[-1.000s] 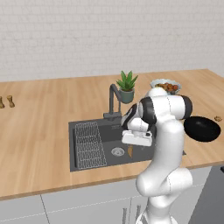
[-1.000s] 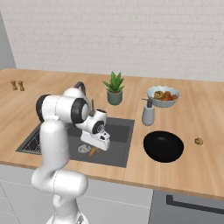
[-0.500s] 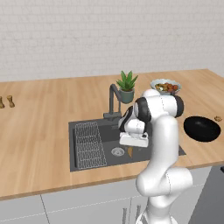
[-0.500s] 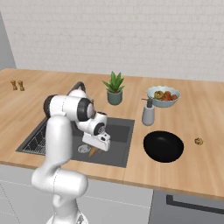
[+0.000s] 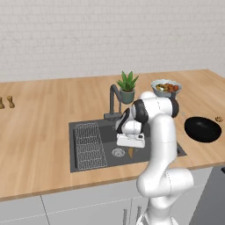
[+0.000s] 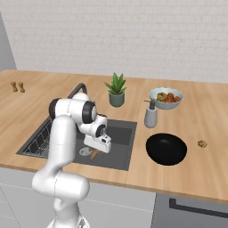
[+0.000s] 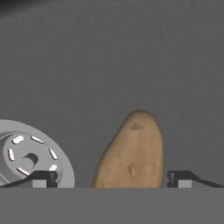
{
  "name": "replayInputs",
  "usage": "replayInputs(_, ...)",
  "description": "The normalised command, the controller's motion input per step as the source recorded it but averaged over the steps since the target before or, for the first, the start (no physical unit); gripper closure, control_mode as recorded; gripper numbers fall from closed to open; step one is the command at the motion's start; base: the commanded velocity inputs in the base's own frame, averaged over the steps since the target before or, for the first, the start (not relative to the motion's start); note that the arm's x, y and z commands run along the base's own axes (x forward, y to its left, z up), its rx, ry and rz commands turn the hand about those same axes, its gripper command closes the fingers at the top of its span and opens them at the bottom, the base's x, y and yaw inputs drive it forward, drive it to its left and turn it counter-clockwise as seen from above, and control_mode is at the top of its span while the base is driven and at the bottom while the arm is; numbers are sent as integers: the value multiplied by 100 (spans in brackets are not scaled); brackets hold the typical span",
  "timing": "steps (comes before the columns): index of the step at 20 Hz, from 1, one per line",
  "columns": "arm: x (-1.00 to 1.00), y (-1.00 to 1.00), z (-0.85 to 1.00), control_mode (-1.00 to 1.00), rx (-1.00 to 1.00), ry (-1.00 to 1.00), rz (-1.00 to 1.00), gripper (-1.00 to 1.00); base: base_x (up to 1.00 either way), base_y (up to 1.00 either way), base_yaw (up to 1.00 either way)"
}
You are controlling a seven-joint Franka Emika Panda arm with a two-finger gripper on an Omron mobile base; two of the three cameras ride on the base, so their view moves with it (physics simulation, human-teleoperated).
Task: Pick the sweet potato from the sink and place it in the bowl. Then pick the bowl and place it in the microwave. Then close the microwave door and press the start button.
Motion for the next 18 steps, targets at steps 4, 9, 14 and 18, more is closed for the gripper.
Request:
replayInputs(4,-19,0,-55,-100,0,0,0,100,0,0,0)
replayInputs(9,-25,0,-36,-100,0,-5,0,100,0,0,0)
replayInputs(14,-1,0,-1,-100,0,-1,0,100,0,0,0)
replayInputs(18,-19,-41,42,-100,0,-6,0,100,0,0,0)
